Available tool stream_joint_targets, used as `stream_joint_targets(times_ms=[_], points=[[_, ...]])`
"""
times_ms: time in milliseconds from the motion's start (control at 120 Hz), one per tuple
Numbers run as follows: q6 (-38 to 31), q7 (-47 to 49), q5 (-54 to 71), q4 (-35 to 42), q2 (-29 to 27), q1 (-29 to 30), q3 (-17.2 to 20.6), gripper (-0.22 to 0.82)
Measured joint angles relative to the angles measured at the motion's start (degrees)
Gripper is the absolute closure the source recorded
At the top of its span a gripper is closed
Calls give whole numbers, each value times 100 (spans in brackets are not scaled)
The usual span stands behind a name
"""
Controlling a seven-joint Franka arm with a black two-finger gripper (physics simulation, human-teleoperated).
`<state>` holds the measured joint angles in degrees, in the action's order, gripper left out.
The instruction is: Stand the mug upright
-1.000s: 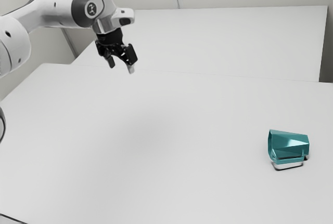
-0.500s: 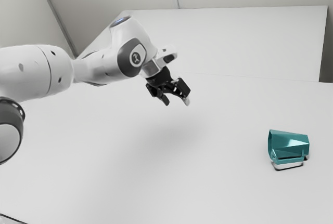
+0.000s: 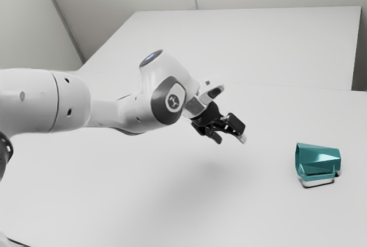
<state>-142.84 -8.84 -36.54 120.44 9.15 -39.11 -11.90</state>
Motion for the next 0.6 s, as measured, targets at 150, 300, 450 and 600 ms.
stream_joint_targets(times_ms=[150, 300, 450, 600], points=[[-314, 15, -236, -334, 545, -252, 0, 0], [-470, 30, -485, -752, 924, -413, 3, 0], [-645, 49, -837, -890, 1098, -712, 1, 0], [-800, 64, -1168, -905, 1172, -840, -5, 0]])
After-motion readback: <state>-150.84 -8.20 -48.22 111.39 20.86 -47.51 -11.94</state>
